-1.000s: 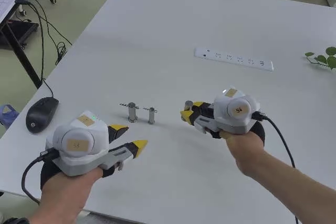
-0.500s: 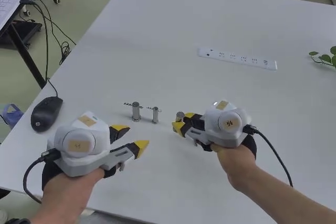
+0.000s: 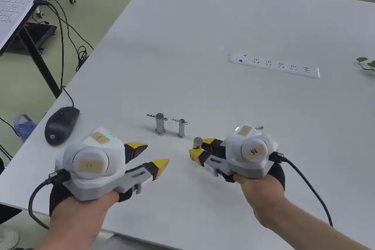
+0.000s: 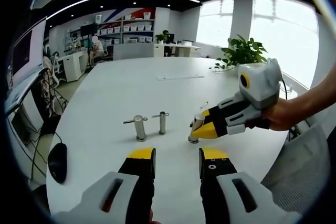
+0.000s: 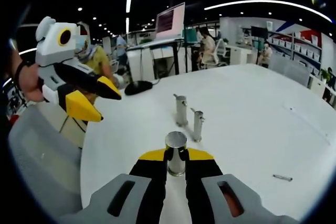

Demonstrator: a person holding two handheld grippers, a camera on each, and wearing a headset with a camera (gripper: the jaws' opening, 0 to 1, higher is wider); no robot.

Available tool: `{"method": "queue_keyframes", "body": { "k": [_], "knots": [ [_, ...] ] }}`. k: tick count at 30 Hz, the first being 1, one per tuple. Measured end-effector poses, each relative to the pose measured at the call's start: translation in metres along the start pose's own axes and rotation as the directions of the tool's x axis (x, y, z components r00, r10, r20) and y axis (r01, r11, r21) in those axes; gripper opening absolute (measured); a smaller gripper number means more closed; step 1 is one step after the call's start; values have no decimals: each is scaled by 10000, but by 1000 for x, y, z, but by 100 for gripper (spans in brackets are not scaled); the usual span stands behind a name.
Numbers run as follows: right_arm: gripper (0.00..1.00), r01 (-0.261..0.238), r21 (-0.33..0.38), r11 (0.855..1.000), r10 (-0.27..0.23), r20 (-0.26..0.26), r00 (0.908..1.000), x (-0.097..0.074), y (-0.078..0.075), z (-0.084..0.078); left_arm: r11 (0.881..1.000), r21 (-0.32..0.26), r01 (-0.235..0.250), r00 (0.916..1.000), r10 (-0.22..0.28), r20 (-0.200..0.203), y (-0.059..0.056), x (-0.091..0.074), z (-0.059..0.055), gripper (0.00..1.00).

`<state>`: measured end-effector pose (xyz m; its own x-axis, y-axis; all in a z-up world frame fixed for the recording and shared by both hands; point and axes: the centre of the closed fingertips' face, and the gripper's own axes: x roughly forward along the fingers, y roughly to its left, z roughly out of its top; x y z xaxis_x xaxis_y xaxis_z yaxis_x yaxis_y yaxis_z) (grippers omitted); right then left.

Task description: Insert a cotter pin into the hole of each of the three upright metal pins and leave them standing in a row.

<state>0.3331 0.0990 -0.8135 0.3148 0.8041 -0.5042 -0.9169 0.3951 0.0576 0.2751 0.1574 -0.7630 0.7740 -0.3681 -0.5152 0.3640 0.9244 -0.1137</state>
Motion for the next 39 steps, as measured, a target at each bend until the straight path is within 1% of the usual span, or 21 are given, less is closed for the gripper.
{"method": "queue_keyframes", "body": {
  "k": [9, 17, 21, 30, 39],
  "knots": [
    [13, -107, 73, 9999, 108, -106, 9999, 5, 4, -11, 10000, -56, 12, 10000, -12, -21, 0, 1, -2, 32],
    [13, -250, 130, 9996, 253, -267, 9993, 5, 12, -23, 10000, -99, -9, 10000, 8, -77, 1, 1, -4, 31],
    [13, -257, 200, 9995, 263, -302, 9992, 6, 13, -28, 9999, -116, -10, 9999, 9, -114, 1, 0, -6, 31],
    [13, -217, 193, 9996, 220, -155, 9996, 5, 13, -26, 9999, -138, -16, 9999, 14, -167, 0, 0, -7, 31],
    [14, -157, -86, 9998, 156, -110, 9998, 5, 15, -27, 9999, -127, 14, 9998, -17, -223, -2, 1, -9, 31]
  ]
}}
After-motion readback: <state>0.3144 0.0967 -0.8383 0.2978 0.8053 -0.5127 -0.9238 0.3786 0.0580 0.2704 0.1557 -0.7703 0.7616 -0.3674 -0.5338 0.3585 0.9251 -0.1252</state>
